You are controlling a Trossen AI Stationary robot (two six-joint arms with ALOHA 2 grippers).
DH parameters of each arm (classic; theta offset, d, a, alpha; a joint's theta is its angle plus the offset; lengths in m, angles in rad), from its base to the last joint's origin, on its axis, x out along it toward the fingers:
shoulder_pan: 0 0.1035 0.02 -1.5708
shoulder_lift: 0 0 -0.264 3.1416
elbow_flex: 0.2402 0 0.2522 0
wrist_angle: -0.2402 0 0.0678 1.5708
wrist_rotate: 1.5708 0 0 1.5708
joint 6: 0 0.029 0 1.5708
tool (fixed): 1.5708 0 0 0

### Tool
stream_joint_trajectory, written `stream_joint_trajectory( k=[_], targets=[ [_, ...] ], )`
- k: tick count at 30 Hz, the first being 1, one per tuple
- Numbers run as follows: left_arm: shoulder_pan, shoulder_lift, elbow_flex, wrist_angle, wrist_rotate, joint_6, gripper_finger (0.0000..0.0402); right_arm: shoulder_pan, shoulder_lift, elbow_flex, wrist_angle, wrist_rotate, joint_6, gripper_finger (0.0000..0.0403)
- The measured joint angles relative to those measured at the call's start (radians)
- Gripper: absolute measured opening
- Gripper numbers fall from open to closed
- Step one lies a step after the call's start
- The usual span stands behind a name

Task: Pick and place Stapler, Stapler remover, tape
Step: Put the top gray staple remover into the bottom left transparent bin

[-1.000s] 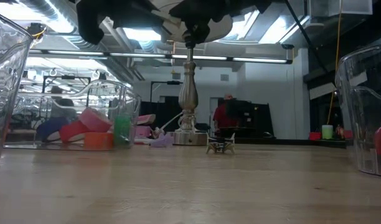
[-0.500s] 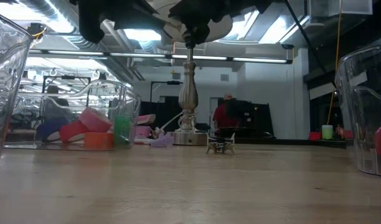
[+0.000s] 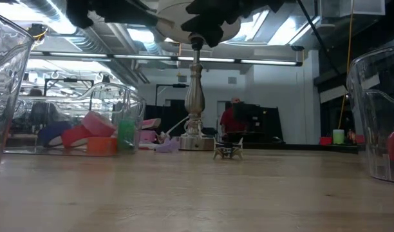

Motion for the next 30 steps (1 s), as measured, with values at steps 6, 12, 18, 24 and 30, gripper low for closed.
stream_joint_trajectory(
  k=[6,12,18,24,30],
  targets=[
    [-0.015,-0.109,0.0,-0.13,0.062,-0.133,0.0038,-0.002,-0.004,0.0,-0.022,0.0,-0.002,0.0204],
    [-0.042,-0.191,0.0,-0.207,0.139,-0.236,0.0038,-0.002,-0.004,0.0,-0.052,0.036,0.001,0.0198],
    [-0.078,-0.245,0.0,-0.273,0.227,-0.345,0.0038,-0.002,-0.004,0.0,-0.06,0.045,0.003,0.0197],
    [-0.112,-0.277,0.0,-0.362,0.355,-0.487,0.0038,-0.002,-0.004,0.0,-0.059,0.045,0.004,0.0197],
    [-0.146,-0.281,0.0,-0.408,0.498,-0.617,0.0038,-0.002,-0.004,0.0,-0.058,0.045,0.009,0.0197]
  ],
)
